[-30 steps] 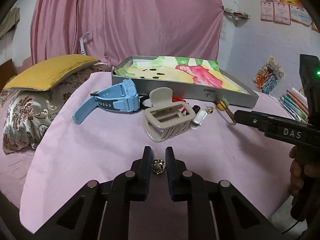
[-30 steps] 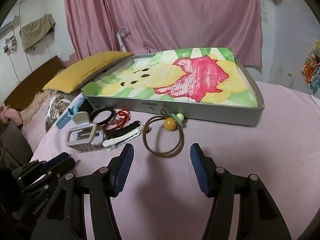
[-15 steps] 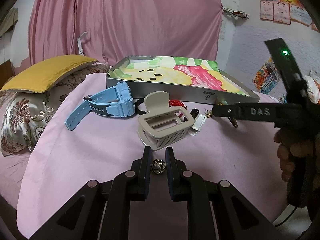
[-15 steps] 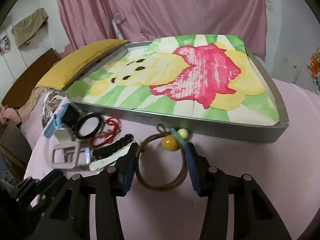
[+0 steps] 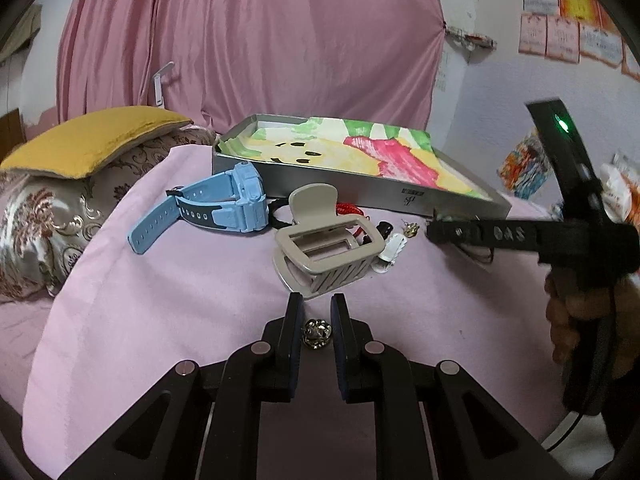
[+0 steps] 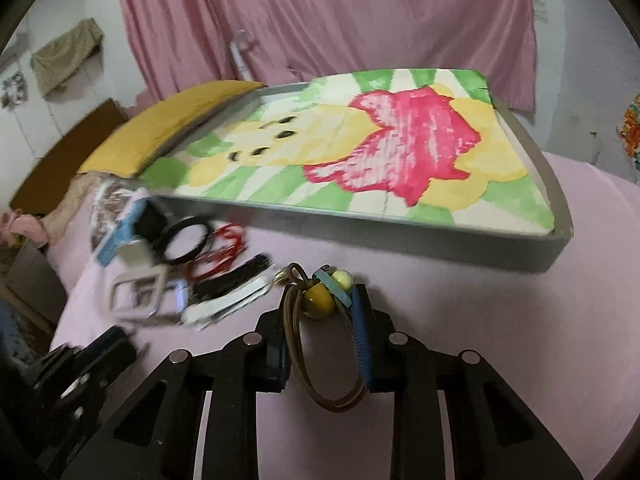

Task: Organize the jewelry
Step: 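Carry the hair tie into the tray and release with right while left drops the brooch there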

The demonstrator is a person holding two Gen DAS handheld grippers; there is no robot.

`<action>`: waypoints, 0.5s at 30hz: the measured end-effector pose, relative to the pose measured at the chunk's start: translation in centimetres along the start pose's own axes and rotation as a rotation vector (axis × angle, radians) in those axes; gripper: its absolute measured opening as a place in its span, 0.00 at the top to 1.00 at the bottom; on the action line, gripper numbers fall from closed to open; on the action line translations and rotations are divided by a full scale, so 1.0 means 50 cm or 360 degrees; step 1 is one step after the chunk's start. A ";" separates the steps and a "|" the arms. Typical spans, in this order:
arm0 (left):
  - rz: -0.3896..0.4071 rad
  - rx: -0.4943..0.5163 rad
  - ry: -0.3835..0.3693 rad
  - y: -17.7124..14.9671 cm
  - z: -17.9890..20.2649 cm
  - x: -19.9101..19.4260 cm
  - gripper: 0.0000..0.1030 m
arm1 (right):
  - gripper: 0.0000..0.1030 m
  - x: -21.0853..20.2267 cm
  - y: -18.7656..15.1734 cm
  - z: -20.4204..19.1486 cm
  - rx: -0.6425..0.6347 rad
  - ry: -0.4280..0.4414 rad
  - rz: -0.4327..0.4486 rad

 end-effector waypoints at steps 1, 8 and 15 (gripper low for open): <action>0.0004 -0.0006 -0.0012 -0.002 -0.001 -0.002 0.87 | 0.78 -0.012 -0.005 -0.006 -0.0007 0.0022 0.0032; 0.0115 0.0013 -0.0084 0.006 0.020 -0.031 0.87 | 0.78 -0.077 -0.021 -0.035 -0.0057 0.0069 0.0287; 0.0374 0.0102 -0.0114 0.113 0.056 -0.056 0.87 | 0.78 -0.141 0.035 -0.050 -0.0147 -0.0059 0.0663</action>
Point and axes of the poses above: each gripper's, at about its wrist camera, not at the fingertips, and x roughly the way its jaws point, z to its right, y to its top, the point moved 1 cm from there along x, roughly the way its jaws point, and after that the axes turned 15 degrees about -x, right-handed, at the moved point
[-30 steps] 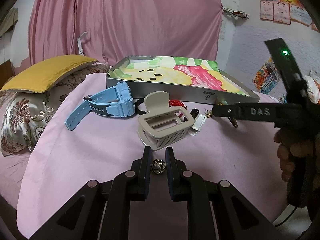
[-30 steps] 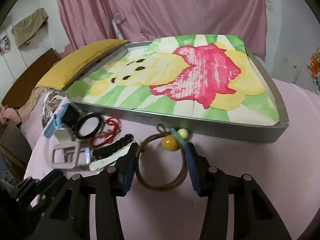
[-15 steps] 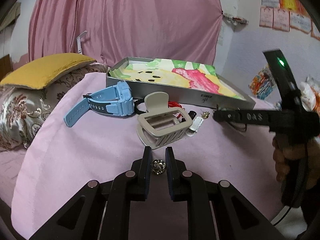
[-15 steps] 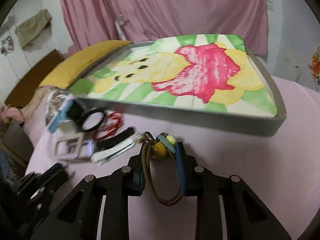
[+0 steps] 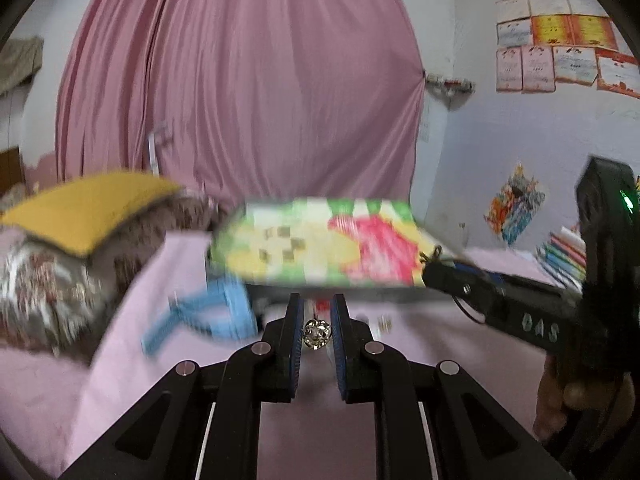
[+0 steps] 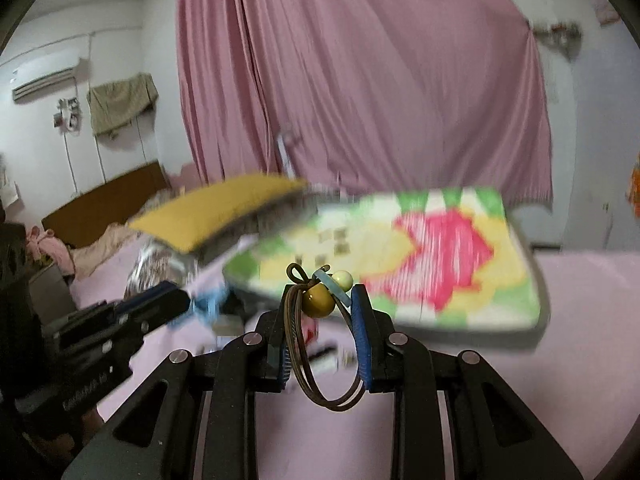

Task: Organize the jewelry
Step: 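Carry the hair tie into the tray and release with right while left drops the brooch there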

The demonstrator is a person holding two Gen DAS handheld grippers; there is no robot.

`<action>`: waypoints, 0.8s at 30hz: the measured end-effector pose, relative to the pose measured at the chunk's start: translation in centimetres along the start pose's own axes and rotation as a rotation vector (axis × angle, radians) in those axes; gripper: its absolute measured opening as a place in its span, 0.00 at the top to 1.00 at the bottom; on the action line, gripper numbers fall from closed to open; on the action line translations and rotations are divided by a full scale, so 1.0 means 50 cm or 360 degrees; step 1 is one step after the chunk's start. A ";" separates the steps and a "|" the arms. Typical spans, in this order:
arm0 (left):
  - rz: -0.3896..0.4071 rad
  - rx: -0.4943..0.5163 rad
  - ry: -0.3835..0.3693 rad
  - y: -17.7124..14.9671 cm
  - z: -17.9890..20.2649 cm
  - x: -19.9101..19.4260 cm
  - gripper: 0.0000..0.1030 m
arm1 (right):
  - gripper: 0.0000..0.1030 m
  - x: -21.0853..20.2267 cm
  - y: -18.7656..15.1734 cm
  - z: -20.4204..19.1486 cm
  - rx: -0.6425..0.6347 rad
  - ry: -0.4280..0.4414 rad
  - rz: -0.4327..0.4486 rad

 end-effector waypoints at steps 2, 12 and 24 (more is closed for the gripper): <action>0.0093 0.0021 -0.0022 0.035 0.003 0.008 0.87 | 0.78 0.004 0.022 0.002 -0.0029 -0.0050 0.0092; 0.0233 0.0079 -0.0083 0.129 0.003 0.107 0.87 | 0.78 0.086 0.074 0.013 -0.0107 -0.0228 0.0148; -0.0471 -0.0156 0.0099 0.128 -0.070 0.315 0.87 | 0.78 0.243 0.025 0.048 0.0038 -0.0116 -0.0402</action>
Point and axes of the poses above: each gripper's, at about its wrist camera, not at the fingertips, and x roughly the way its jaws point, z to its right, y to its top, the point moved 1 cm from there along x, roughly the way its jaws point, and after that the axes turned 15 degrees about -x, right-handed, at the moved point
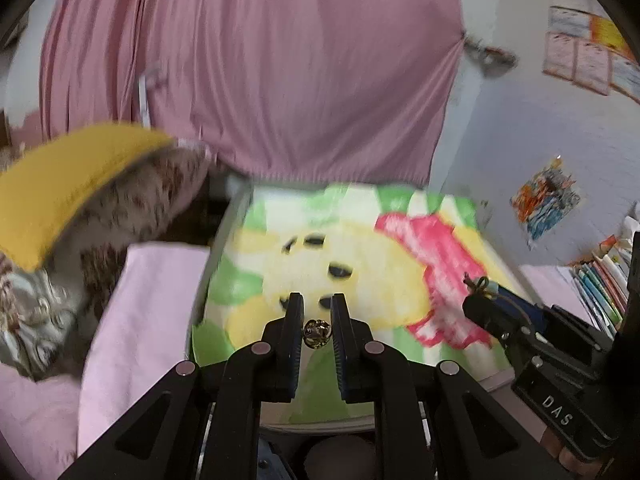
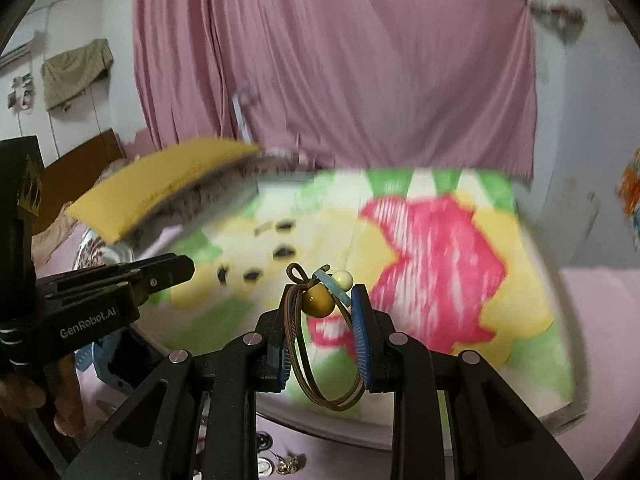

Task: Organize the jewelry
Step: 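Carry the hair tie into the tray and release with right while left drops the brooch there, then grasp the beige claw hair clip with the left gripper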

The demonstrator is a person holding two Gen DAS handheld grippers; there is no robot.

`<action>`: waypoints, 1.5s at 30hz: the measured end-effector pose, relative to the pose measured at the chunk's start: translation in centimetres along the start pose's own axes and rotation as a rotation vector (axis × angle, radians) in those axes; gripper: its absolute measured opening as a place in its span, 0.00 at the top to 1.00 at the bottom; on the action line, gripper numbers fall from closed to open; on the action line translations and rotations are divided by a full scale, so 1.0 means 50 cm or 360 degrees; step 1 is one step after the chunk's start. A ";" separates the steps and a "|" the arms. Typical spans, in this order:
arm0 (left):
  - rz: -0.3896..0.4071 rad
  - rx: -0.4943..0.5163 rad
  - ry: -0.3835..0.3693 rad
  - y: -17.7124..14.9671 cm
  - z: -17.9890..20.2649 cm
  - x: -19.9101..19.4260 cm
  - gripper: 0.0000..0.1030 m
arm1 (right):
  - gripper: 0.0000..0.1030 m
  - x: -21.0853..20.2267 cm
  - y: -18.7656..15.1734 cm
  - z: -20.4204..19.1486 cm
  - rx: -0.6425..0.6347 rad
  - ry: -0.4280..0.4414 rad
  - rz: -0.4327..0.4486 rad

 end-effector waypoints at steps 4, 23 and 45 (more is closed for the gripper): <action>-0.0135 0.0010 0.0046 -0.012 -0.009 0.032 0.87 | 0.78 0.046 -0.011 0.011 0.0056 0.0094 -0.0165; -0.0008 0.0054 0.0077 -0.027 -0.009 -0.018 0.47 | 0.34 -0.050 -0.034 0.030 0.0130 -0.0048 0.0029; 0.0484 0.0007 -0.0079 -0.169 -0.031 -0.264 0.01 | 0.02 -0.263 -0.133 -0.010 0.0037 -0.0167 0.0429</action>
Point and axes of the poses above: each gripper's, at about its wrist camera, not at the fingertips, and x roughly the way its jaws point, z to its right, y to its top, the point moved 1 cm from there along x, roughly the way its jaws point, and after that the axes turned 15 degrees about -x, right-handed, at the moved point
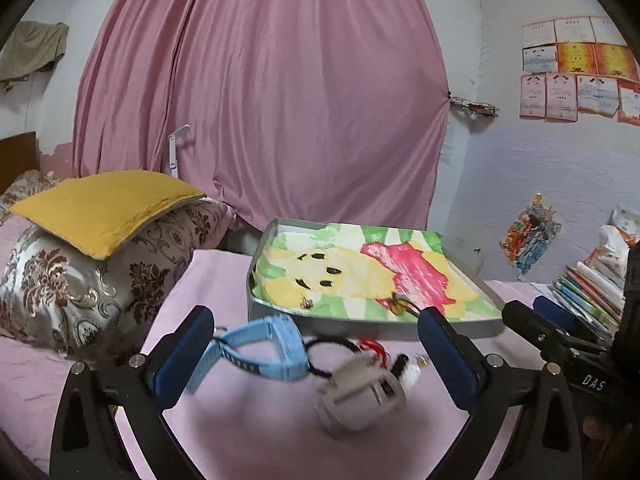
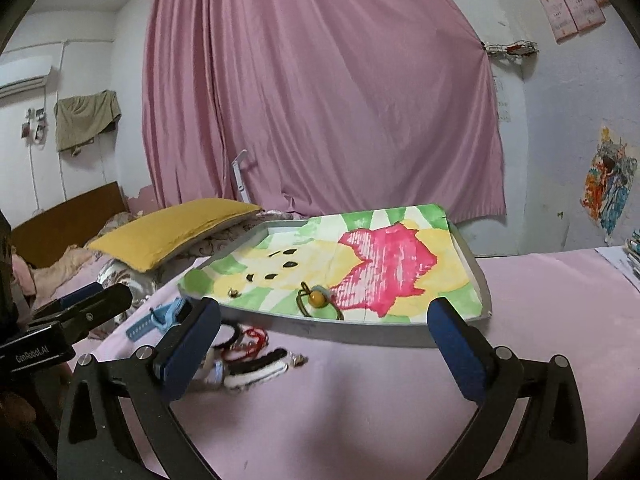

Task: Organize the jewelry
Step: 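Grasp the beige claw hair clip with the left gripper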

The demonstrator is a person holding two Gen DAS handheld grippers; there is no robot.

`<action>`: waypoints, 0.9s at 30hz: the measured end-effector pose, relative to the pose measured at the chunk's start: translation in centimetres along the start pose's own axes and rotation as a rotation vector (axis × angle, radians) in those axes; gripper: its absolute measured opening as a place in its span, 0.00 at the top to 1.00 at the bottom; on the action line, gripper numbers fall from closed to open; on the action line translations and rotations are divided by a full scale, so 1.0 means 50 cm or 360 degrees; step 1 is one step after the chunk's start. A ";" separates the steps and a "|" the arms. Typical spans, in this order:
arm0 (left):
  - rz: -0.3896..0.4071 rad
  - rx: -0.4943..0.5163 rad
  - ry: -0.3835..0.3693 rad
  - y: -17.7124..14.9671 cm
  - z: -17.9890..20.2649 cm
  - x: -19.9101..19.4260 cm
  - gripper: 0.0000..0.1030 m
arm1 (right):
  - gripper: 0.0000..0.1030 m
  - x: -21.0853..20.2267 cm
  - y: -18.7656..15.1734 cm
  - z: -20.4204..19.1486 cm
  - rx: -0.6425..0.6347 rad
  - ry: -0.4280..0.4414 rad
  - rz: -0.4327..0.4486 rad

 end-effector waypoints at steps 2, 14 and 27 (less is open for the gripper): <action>-0.0027 -0.0007 -0.0003 -0.009 -0.002 -0.007 0.01 | 0.02 -0.010 -0.004 -0.003 -0.0026 0.0004 -0.0004; -0.0432 -0.0059 -0.0044 -0.069 -0.028 0.032 0.01 | 0.02 0.021 -0.050 -0.001 -0.0035 0.0098 -0.0289; -0.0638 0.0083 -0.0016 -0.087 -0.023 0.084 0.07 | 0.39 0.127 -0.075 -0.001 0.0036 0.0295 -0.0650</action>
Point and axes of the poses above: each gripper's, at about its wrist camera, not at the fingertips, and x roughly the way its jaws point, z to its right, y to its top, the point moved 1 cm from there along x, roughly the way its jaws point, and after that the axes turned 15 degrees about -x, right-handed, at the moved point
